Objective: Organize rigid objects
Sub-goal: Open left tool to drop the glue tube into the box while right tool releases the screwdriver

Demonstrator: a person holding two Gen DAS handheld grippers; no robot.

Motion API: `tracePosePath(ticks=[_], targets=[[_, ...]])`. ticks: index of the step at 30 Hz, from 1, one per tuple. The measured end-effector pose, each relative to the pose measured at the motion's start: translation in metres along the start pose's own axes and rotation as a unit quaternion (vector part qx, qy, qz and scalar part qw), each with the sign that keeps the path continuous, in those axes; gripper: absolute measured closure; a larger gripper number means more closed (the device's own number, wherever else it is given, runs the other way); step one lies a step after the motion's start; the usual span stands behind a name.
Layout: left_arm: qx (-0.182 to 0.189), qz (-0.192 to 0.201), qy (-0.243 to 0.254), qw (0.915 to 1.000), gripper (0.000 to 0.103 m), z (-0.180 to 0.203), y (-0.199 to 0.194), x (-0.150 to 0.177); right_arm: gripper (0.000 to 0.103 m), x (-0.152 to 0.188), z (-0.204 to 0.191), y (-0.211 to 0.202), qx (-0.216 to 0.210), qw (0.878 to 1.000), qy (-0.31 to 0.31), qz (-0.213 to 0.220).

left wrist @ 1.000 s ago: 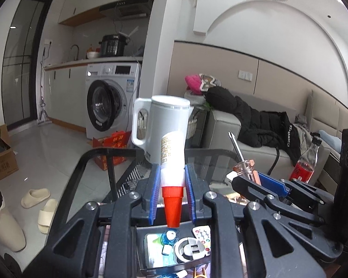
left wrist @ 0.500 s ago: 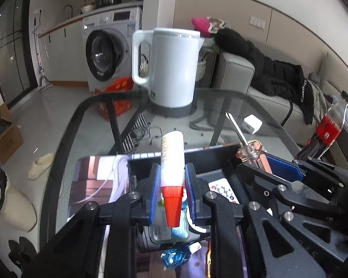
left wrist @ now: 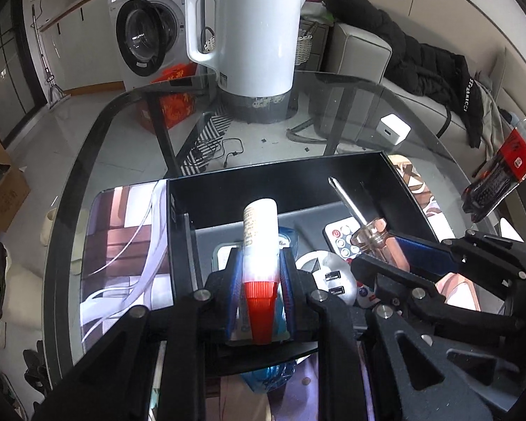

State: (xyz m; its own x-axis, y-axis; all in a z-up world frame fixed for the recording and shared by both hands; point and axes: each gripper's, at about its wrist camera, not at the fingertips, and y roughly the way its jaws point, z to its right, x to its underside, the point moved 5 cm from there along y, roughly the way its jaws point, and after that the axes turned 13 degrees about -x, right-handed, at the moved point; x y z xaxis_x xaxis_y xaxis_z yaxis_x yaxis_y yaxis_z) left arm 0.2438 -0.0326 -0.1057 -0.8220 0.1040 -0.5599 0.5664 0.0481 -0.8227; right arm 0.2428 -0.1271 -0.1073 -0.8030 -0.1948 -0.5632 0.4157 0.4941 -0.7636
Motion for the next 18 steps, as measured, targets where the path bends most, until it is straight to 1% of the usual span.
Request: tracePosePath(ticks=[2,5,9,11,13,15,18], targets=[[-0.001,-0.002,-0.001,1.0,0.084,-0.001,0.002,-0.001,0.077,0.002,0.002,0.004,-0.001,1.0,0.005,-0.009],[0.003,-0.009,-0.001,1.0,0.084,-0.002,0.004,0.0,0.077,0.003,0.002,0.005,-0.002,1.0,0.006,-0.009],[0.001,-0.005,-0.003,1.0,0.082,-0.004,0.002,-0.001,0.076,0.004,0.003,0.003,-0.002,1.0,0.006,-0.004],[0.003,-0.001,-0.005,1.0,0.075,-0.005,0.001,-0.001,0.076,0.004,0.001,-0.001,-0.003,1.0,0.006,0.001],[0.006,0.006,-0.007,0.9999,0.062,-0.007,-0.003,-0.001,0.076,0.004,0.0,-0.004,-0.004,1.0,0.004,0.005],[0.001,0.015,-0.005,0.9999,0.059,-0.009,-0.008,-0.001,0.076,0.004,-0.001,-0.008,-0.004,1.0,0.003,0.008],[0.006,0.025,0.001,0.9997,0.058,-0.011,-0.018,0.001,0.076,0.006,-0.001,-0.016,-0.009,1.0,0.002,0.015]])
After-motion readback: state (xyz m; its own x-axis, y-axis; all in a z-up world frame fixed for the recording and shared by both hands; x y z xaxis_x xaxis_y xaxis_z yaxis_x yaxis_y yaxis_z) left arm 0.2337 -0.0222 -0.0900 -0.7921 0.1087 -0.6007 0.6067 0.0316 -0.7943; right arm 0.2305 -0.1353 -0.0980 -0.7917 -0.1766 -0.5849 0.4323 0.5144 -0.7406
